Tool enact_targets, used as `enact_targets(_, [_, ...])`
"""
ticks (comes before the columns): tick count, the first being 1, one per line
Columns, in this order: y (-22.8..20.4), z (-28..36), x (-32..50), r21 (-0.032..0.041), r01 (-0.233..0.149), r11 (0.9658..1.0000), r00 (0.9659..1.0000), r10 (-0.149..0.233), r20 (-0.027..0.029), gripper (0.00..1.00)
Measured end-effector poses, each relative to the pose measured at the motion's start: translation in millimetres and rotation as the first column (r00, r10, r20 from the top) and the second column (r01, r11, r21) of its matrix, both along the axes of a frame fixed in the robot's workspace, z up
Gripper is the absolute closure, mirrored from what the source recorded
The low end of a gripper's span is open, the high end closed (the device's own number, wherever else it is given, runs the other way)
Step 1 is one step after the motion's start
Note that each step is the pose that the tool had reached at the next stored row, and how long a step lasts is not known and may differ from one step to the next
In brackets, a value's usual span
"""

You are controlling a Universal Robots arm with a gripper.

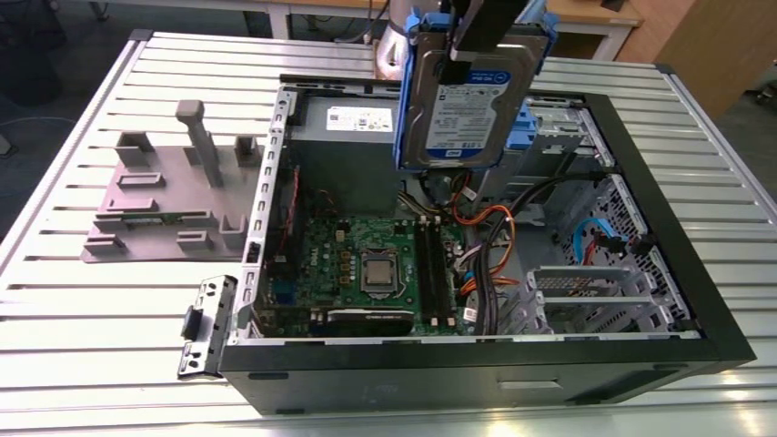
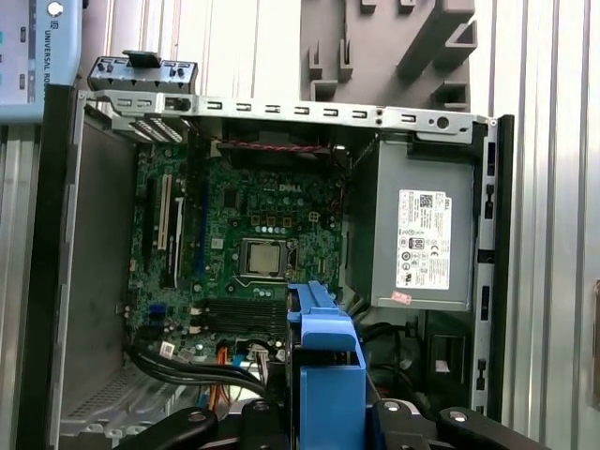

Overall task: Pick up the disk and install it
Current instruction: 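Pick up the disk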

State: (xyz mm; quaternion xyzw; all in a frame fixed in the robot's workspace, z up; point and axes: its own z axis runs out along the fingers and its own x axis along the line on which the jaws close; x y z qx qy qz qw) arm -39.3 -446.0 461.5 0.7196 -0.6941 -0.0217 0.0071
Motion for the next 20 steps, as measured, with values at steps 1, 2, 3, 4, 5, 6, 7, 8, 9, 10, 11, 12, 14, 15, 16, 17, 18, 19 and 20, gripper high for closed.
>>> enact_targets(1, [0.0,0.0,1.0,0.0001,0.000,1.0000,1.0000,0.000,0.0000,0.64])
enact_targets(2, [0.0,0.0,2.0,0.0000,0.000,1.0000,1.0000,0.000,0.0000,0.64])
enact_targets(3, [0.0,-0.1,3.0,0.0000,0.000,1.0000,1.0000,0.000,0.0001,0.64])
enact_targets(4, [0.0,-0.1,4.1,0.0000,0.000,1.0000,1.0000,0.000,0.0001,0.64])
enact_targets(5, [0.0,-0.1,5.1,0.0000,0.000,1.0000,1.0000,0.000,0.0000,0.64])
enact_targets(6, [0.0,-0.1,6.2,0.0001,0.000,1.0000,1.0000,0.000,0.0000,0.64])
enact_targets(7, [0.0,-0.1,7.1,0.0001,0.000,1.0000,1.0000,0.000,0.0000,0.64])
enact_targets(8, [0.0,-0.1,8.1,0.0000,0.000,1.0000,1.0000,0.000,0.0000,0.64])
enact_targets(9, [0.0,-0.1,9.2,0.0000,0.000,1.0000,1.0000,0.000,0.0001,0.64])
enact_targets(10, [0.0,-0.1,10.1,0.0000,0.000,1.0000,1.0000,0.000,0.0001,0.64])
enact_targets(11, [0.0,-0.1,11.1,0.0000,0.000,1.0000,1.0000,0.000,0.0001,0.64])
enact_targets(12, [0.0,-0.2,12.1,0.0000,0.000,1.0000,1.0000,0.000,0.0000,0.64])
enact_targets(14, [0.0,-0.2,14.0,0.0001,0.000,1.0000,1.0000,0.000,0.0000,0.64])
enact_targets(15, [0.0,-0.2,15.0,0.0001,0.000,1.0000,1.0000,0.000,0.0000,0.64])
enact_targets(16, [0.0,-0.2,16.0,0.0001,0.000,1.0000,1.0000,0.000,0.0000,0.64])
enact_targets(17, [0.0,-0.2,17.0,0.0000,0.000,1.0000,1.0000,0.000,0.0000,0.64])
enact_targets(18, [0.0,-0.2,18.1,0.0001,0.000,1.0000,1.0000,0.000,0.0000,0.64])
enact_targets(19, [0.0,-0.2,19.1,0.0001,0.000,1.0000,1.0000,0.000,0.0000,0.64])
enact_targets(20, [0.0,-0.2,20.1,0.0000,0.000,1.0000,1.0000,0.000,0.0000,0.64])
